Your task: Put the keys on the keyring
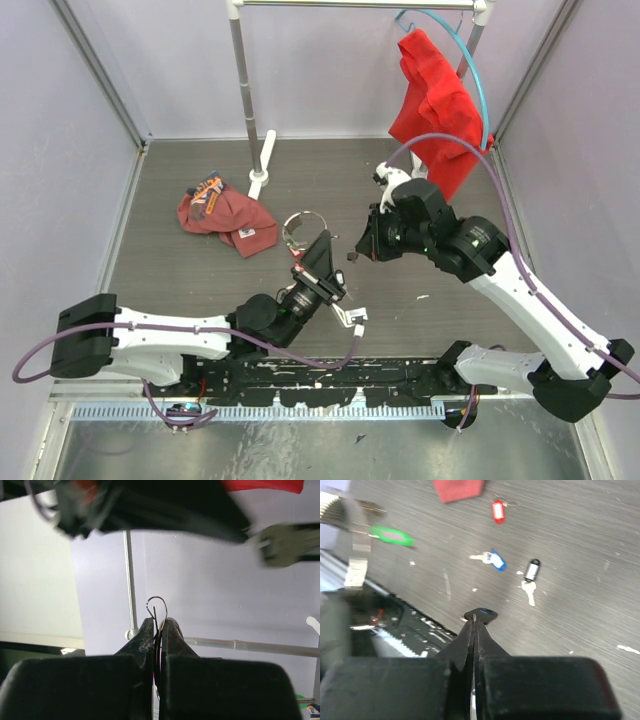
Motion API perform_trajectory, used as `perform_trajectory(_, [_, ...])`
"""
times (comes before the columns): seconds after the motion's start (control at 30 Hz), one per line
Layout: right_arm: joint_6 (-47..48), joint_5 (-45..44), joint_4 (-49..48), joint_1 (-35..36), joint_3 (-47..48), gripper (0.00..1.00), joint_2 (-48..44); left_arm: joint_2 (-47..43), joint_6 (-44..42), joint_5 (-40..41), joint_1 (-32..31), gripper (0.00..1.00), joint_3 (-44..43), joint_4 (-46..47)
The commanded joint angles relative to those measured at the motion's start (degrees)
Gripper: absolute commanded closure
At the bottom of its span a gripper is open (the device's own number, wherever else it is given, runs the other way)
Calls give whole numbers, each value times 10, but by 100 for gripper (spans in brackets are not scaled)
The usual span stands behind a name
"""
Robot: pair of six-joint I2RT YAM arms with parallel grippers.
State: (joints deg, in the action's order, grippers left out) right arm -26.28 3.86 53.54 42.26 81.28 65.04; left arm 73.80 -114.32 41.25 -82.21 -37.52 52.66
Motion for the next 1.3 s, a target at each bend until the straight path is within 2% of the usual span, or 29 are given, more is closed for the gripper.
perform_trajectory(0.0, [19,-76,-15,-6,-99,99,-1,-62,74,8,-8,100,-20,-21])
perform_trajectory(0.1, [14,-76,-25,-9,-160,98,19,-116,191,16,-17,100,-41,-170])
perform_trajectory(0.17, [11,-71,-37,-14,-191,93,29,-154,291,8,-20,100,-70,-296])
perform_trajectory(0.23, [11,-62,-51,-18,-220,87,42,-185,388,-18,-21,100,-104,-411])
perform_trajectory(0.3, [16,-52,-66,-23,-247,83,62,-210,459,-52,-22,100,-125,-479])
perform_trajectory(0.53, [22,-38,-163,-48,-315,59,65,-227,582,-122,-21,100,-165,-581])
perform_trajectory(0.73, [86,-66,-183,-48,-246,49,-71,-237,643,-190,-22,100,-183,-625])
perform_trajectory(0.9, [154,92,-259,-49,-196,44,-180,-246,674,-230,-21,100,-193,-631])
perform_trajectory(1.1, [151,294,-289,-49,-131,44,-176,-247,707,-271,-21,100,-218,-648])
perform_trajectory(1.27, [118,329,-262,-48,-79,47,-133,-231,718,-268,-21,100,-240,-668])
